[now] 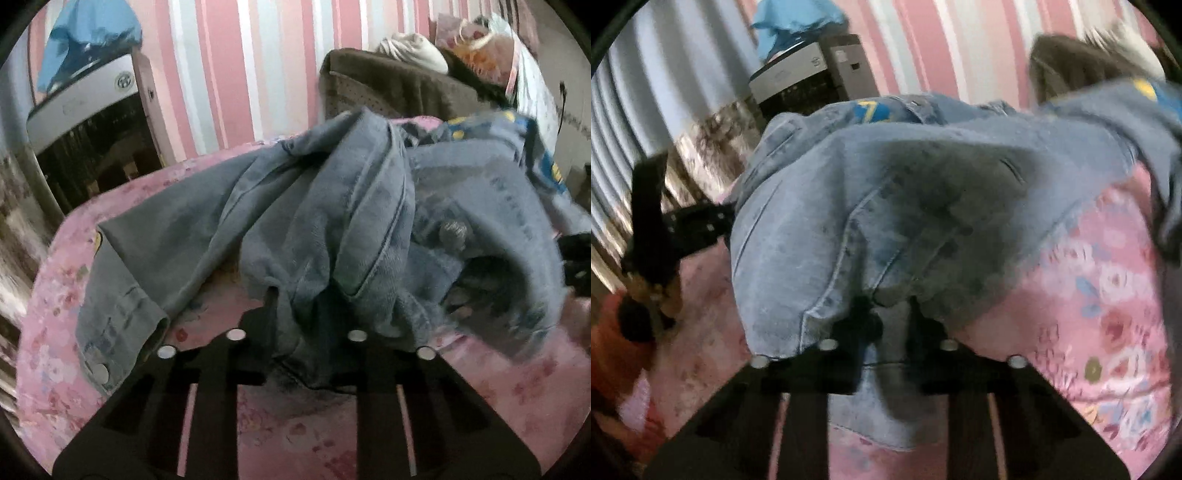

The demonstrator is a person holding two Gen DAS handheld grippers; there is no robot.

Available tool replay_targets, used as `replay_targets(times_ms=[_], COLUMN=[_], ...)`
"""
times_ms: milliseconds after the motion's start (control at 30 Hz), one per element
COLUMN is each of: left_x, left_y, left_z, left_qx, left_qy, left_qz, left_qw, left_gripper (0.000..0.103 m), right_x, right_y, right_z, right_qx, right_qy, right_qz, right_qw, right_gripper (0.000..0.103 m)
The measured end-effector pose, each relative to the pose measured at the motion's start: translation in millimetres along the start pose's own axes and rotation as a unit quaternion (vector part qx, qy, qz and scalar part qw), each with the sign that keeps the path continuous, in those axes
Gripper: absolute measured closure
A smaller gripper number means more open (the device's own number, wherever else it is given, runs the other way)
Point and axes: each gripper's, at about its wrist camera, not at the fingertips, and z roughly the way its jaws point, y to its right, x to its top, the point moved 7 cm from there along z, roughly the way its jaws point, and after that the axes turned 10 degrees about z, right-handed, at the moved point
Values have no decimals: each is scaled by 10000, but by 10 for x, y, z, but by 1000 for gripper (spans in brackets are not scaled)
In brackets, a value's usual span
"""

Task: Fold large clothes

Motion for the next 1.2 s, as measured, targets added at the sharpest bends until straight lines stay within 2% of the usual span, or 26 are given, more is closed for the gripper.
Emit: replay_targets(times_ms=[133,300,433,467,533,567,600,667,700,733,767,800,833,900,967,1100,1133,1167,1200], left_x=[94,214,223,187,47,-35,-125,-303,-351,-384,-406,-407,-390,-316,-259,-238,-246,-270,-290], left_y=[-31,58,46,23,18,13,16,51,49,45,43,32,26,54,107,276,339,380,420], left_z=[-372,-865,-1184,-1223,-1184,-1131,-1052,-884,-853,-812,-787,-782,-779,-758,-688,-334,-214,-127,-57], left_qx=[-415,-735,-1093,-1085,-814,-640,-495,-359,-243,-157,-40,87,171,87,-186,-532,-754,-910,-1081], left_qy=[276,635,838,848,592,446,261,-111,-179,-218,-229,-187,-114,28,55,-225,-373,-479,-601], left_qz=[-219,-396,-709,-779,-612,-540,-474,-392,-347,-280,-221,-220,-246,-315,-364,-229,-254,-283,-321], left_qw=[9985,9945,9879,9874,9930,9955,9973,9985,9989,9992,9995,9995,9995,9995,9991,9981,9961,9943,9918], left_gripper=[92,95,98,103,102,102,101,100,95,75,60,28,15,15,14,14,21,31,64], right_x=[111,351,455,452,364,328,223,92,42,32,52,99,138,216,185,-12,-47,-79,-114], right_y=[-51,40,217,278,494,561,614,678,712,738,751,777,792,844,912,885,868,848,809], right_z=[-278,-942,-1436,-1505,-1500,-1471,-1361,-1272,-1262,-1273,-1306,-1337,-1332,-1275,-1116,-754,-689,-631,-574], right_qx=[-202,-471,-837,-991,-1290,-1276,-1178,-1158,-1223,-1227,-1193,-1111,-1044,-992,-879,-636,-525,-374,-202], right_qy=[441,1211,1579,1582,1184,1026,653,444,453,485,569,691,729,770,566,180,137,80,5], right_qz=[-294,-299,-256,-240,-130,-80,52,38,65,117,190,329,418,554,673,885,975,1078,1160], right_qw=[9984,9911,9836,9821,9845,9865,9909,9923,9914,9912,9910,9909,9910,9905,9922,9939,9938,9934,9930], right_gripper=[92,92,93,93,92,90,88,70,52,42,40,38,33,32,32,32,32,41,50])
